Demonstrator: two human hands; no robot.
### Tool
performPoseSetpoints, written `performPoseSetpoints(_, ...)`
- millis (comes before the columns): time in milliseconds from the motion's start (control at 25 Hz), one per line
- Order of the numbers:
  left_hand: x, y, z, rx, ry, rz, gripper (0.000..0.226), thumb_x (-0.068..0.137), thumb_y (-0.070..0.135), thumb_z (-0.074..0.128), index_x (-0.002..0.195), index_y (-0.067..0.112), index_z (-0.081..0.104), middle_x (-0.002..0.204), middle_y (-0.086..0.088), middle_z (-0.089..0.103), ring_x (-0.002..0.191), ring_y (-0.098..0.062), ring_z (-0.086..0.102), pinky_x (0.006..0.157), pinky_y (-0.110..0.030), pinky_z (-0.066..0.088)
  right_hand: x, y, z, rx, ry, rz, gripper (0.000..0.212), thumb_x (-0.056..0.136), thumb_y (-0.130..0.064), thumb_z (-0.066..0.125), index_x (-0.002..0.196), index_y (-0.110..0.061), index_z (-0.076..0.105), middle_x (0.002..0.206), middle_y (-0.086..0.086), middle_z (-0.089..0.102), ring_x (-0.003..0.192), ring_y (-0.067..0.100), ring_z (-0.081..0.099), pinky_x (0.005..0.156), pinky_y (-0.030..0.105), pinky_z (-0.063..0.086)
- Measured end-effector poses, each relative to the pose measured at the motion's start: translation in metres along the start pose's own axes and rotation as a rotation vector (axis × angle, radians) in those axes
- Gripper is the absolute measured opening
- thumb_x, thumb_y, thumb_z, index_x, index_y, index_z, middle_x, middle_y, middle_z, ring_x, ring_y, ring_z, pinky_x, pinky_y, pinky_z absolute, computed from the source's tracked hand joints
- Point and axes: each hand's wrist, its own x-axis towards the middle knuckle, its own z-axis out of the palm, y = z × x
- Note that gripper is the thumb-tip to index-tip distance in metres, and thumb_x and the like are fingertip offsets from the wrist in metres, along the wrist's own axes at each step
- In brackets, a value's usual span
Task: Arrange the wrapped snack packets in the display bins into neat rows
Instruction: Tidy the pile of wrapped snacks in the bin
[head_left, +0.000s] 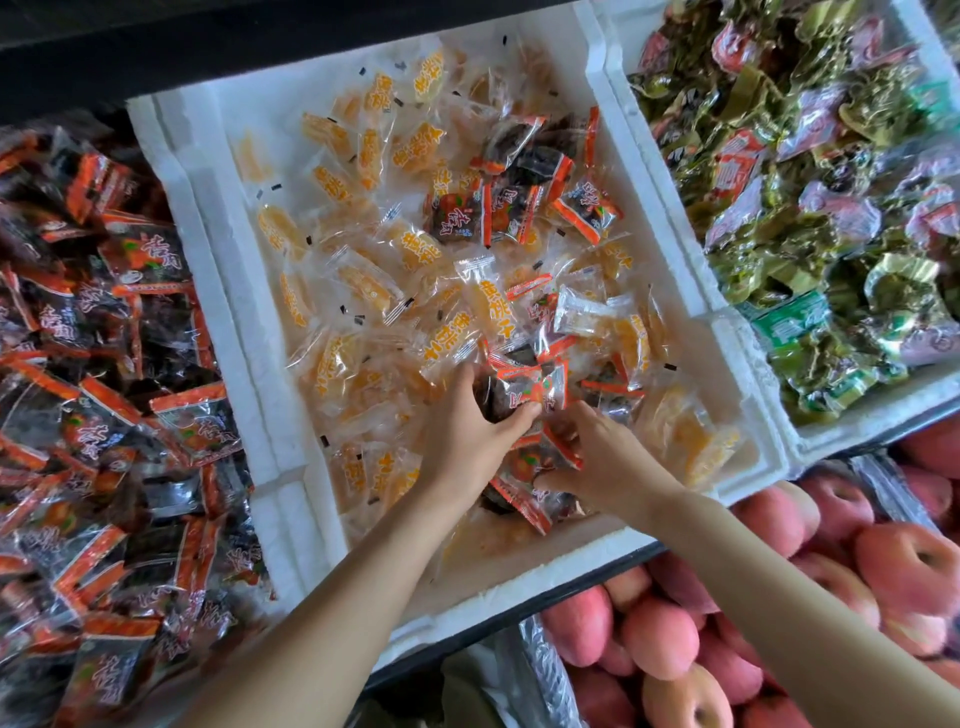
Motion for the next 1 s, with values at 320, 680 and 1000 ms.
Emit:
performPoseSetpoints(320, -0.020, 0.008, -0.030, -0.101, 0.040, 0.091, 0.024, 0.078, 0.023, 0.076, 0.095, 0.013, 0.062, 0.089, -0.006, 0.068, 0.084, -0.023, 0.063, 0.073, -0.030, 0.049, -0.017, 0.004, 0.004, -0.080, 0.002, -0.030, 0.065, 0.080, -0.029, 0.070, 0.135, -0.013, 0.040, 0.124, 0.009, 0.042, 0.120, 0.026, 0.038, 0.101, 0.026, 0.026)
performPoseSetpoints(680, -0.044, -0.015, -0.072, -0.103, 0.028, 0.071, 0.018, 0.078, 0.023, 0.076, 0.091, 0.024, 0.064, 0.086, 0.008, 0.069, 0.082, -0.007, 0.064, 0.073, -0.023, 0.048, -0.017, -0.001, 0.005, -0.051, 0.037, 0.014, 0.079, 0.074, -0.027, 0.076, 0.140, -0.017, 0.034, 0.130, 0.003, 0.044, 0.124, 0.023, 0.039, 0.099, 0.026, 0.028)
performPoseSetpoints(1000, -0.053, -0.026, -0.078, -0.112, -0.013, 0.102, 0.020, 0.078, 0.023, 0.076, 0.087, 0.031, 0.060, 0.087, 0.004, 0.070, 0.083, -0.013, 0.066, 0.074, -0.025, 0.050, -0.016, -0.022, -0.004, -0.156, -0.056, 0.018, 0.086, 0.066, -0.029, 0.083, 0.140, -0.024, 0.038, 0.130, 0.003, 0.040, 0.116, 0.024, 0.048, 0.099, 0.030, 0.036)
